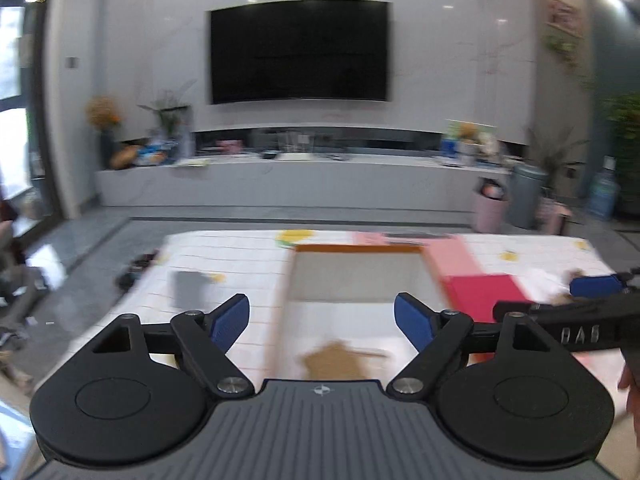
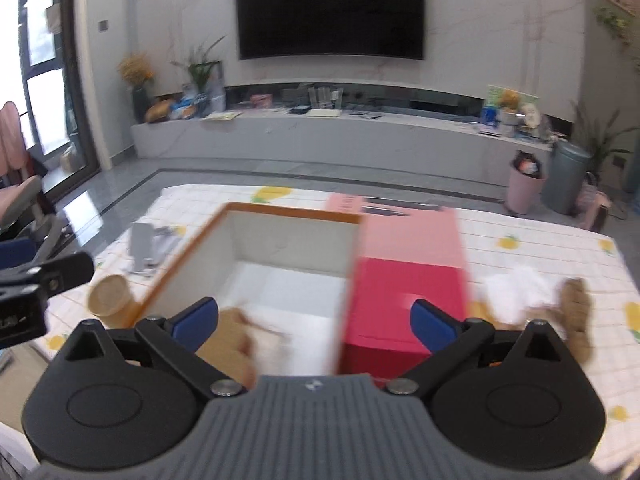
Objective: Organize soft objects
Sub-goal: 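Move the left gripper to the pink crocheted pouch and grasp it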
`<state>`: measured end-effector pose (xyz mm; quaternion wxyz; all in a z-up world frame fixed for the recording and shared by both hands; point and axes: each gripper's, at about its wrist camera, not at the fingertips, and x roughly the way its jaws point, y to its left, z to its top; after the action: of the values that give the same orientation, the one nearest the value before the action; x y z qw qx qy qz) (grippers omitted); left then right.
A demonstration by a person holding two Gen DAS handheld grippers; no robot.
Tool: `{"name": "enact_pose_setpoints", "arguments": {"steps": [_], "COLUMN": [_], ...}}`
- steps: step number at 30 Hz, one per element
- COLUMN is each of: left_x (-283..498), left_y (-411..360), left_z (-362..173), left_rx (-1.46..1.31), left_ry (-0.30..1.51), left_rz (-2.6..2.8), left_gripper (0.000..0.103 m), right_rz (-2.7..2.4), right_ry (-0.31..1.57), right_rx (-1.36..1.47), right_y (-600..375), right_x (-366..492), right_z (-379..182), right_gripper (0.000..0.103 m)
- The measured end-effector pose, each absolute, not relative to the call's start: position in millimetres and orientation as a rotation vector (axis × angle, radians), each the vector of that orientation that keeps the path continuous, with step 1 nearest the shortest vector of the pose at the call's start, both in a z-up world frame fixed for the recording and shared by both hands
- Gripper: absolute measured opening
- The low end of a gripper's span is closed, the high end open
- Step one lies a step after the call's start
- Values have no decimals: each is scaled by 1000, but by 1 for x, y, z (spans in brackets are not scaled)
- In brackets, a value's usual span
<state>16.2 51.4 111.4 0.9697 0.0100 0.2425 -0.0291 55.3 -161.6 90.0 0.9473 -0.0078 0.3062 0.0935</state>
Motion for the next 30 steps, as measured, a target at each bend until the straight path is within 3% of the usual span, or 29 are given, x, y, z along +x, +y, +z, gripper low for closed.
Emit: {"name": "enact_pose_setpoints", "arguments": {"steps": [7,15,20,30], "left_x": [7,23,30,61], "left_y": [-38,-112,-155,-205], "left_z": [77,23,-3,-50], "left_rx": [101,10,58,-52], "left_ry": [537,604,576,685], "left_rz": [-211,-304,-286,-292], "left_gripper": [97,97,97,97], "right_rz": [4,-138,-103,-10], "right_ry": [683,801,840,851], "right_rx": [-37,-154,-203,-337], "right_y": [-286,-399,-433,-439], "right_x": [30,37,55,94], "right_z": [58,-5,-41,-84], "right_gripper": [100,100,100,100]}}
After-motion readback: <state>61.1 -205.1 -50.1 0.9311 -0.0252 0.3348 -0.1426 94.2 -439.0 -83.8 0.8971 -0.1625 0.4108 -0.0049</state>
